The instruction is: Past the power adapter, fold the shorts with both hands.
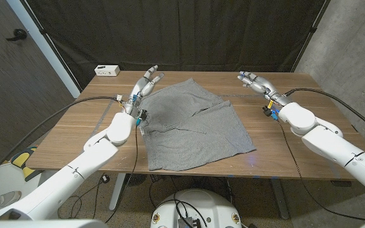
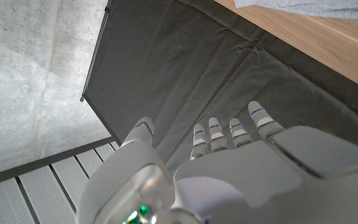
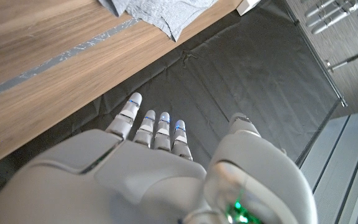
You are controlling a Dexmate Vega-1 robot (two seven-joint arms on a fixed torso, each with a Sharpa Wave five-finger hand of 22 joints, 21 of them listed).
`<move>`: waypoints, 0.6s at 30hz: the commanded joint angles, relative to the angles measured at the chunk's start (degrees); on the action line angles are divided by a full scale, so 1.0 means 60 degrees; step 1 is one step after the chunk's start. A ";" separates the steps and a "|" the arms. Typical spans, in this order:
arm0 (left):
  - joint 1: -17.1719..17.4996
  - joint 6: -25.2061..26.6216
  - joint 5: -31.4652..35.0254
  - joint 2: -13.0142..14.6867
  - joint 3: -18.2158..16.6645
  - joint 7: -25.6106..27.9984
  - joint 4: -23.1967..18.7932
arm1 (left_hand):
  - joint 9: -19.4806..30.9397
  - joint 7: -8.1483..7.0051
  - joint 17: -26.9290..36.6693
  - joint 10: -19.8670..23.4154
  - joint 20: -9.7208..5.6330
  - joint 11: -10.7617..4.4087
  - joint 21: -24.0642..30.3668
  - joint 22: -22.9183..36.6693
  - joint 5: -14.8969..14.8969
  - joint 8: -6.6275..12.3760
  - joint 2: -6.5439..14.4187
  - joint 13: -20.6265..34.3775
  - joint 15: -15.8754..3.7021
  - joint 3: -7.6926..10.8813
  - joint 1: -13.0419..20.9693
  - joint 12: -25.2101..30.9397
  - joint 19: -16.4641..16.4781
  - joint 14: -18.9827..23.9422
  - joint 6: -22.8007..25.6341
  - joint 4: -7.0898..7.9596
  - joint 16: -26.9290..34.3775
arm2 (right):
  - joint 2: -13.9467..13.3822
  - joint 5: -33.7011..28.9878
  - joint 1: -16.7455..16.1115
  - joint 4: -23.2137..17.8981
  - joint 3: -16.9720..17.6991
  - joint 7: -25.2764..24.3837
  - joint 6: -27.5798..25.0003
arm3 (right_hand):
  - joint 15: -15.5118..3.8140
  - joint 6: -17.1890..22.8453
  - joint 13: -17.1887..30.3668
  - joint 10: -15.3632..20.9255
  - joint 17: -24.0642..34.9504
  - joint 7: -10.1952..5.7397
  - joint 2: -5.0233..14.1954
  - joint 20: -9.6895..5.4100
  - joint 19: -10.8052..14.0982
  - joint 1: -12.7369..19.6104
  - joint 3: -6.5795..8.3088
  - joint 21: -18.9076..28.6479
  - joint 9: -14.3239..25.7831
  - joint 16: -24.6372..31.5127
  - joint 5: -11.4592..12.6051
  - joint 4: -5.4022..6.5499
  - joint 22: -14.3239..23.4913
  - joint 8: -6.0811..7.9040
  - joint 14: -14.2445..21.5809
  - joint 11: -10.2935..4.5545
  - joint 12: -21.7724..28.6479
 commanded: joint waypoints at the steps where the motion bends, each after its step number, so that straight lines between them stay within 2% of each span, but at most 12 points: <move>1: 0.0962 0.1064 0.1094 0.0690 -0.0250 0.0279 -0.1725 | 0.0056 -0.0009 0.0013 0.0109 0.0038 -0.0011 0.0023 0.0034 -0.0006 -0.0017 -0.0003 0.0037 0.0040 0.0039 0.0134 0.0036 0.0011 0.0083 0.0074 -0.0108 0.0052 | -0.0960 -0.1010 -0.0884 -0.1489 0.0449 -0.0630 -0.1275 | -0.0011 0.0114 0.0019 0.0110 0.0037 0.0018 -0.0022 -0.0010 0.0137 0.0142 0.0044 0.0081 0.0028 0.0026 -0.0041 -0.0112 0.0031 0.0059 0.0126 0.0017 0.0058; 6: 0.1307 0.1416 0.1531 0.0916 -0.0320 0.0333 -0.2246 | 0.0057 -0.0006 0.0014 0.0137 0.0037 -0.0025 0.0006 0.0037 -0.0018 -0.0048 -0.0010 0.0039 0.0051 0.0058 0.0185 0.0016 0.0002 0.0112 0.0093 -0.0167 0.0036 | -0.1215 -0.1185 -0.1286 -0.1919 0.0682 -0.0776 -0.1562 | -0.0040 0.0161 0.0020 0.0152 0.0039 -0.0004 -0.0022 -0.0020 0.0164 0.0185 0.0080 0.0082 0.0029 0.0024 -0.0069 -0.0144 0.0032 0.0058 0.0166 -0.0003 0.0056; 7: 0.1374 0.1400 0.1579 0.0950 -0.0338 0.0340 -0.2308 | 0.0057 -0.0009 0.0014 0.0141 0.0034 -0.0035 0.0005 0.0037 -0.0019 -0.0050 -0.0011 0.0039 0.0043 0.0059 0.0191 0.0013 0.0003 0.0113 0.0099 -0.0174 0.0034 | -0.1424 -0.1208 -0.1328 -0.1989 0.0703 -0.0554 -0.1575 | -0.0042 0.0169 0.0020 0.0161 0.0039 -0.0003 -0.0023 -0.0021 0.0168 0.0191 0.0085 0.0082 0.0029 0.0022 -0.0074 -0.0148 0.0032 0.0058 0.0168 0.0000 0.0057; 8: 0.1455 0.1449 0.1593 0.0971 -0.0370 0.0333 -0.2406 | 0.0057 -0.0011 0.0014 0.0145 0.0035 -0.0035 0.0003 0.0038 -0.0021 -0.0055 -0.0014 0.0039 0.0053 0.0062 0.0199 0.0009 0.0004 0.0127 0.0103 -0.0185 0.0034 | -0.1368 -0.1293 -0.1456 -0.2149 0.0780 -0.0818 -0.1764 | -0.0047 0.0173 0.0021 0.0176 0.0040 -0.0004 -0.0023 -0.0017 0.0178 0.0197 0.0092 0.0084 0.0029 0.0021 -0.0079 -0.0153 0.0032 0.0056 0.0175 0.0002 0.0059; 10: 0.1610 0.1501 0.1709 0.1028 -0.0425 0.0375 -0.2571 | 0.0058 -0.0047 0.0014 0.0148 0.0037 -0.0057 -0.0004 0.0039 -0.0024 -0.0062 -0.0019 0.0040 0.0055 0.0067 0.0217 -0.0002 -0.0001 0.0122 0.0124 -0.0207 0.0022 | -0.1416 -0.1270 -0.1660 -0.2198 0.0921 -0.0839 -0.1591 | -0.0050 0.0198 0.0021 0.0196 0.0042 -0.0007 -0.0022 -0.0023 0.0193 0.0215 0.0109 0.0084 0.0030 0.0020 -0.0094 -0.0166 0.0032 0.0056 0.0193 -0.0026 0.0057; 18: 0.2293 0.1774 0.2113 0.1266 -0.0682 0.0441 -0.3241 | 0.0059 -0.0070 0.0015 0.0185 0.0038 -0.0063 -0.0024 0.0041 -0.0034 -0.0095 -0.0036 0.0042 0.0043 0.0079 0.0263 -0.0024 -0.0013 0.0156 0.0146 -0.0270 0.0008 | -0.1911 -0.1895 -0.2542 -0.3180 0.1412 -0.1222 -0.2450 | -0.0096 0.0265 0.0023 0.0269 0.0050 -0.0032 -0.0018 -0.0028 0.0204 0.0260 0.0164 0.0071 0.0032 0.0012 -0.0144 -0.0200 0.0032 0.0049 0.0246 -0.0058 0.0054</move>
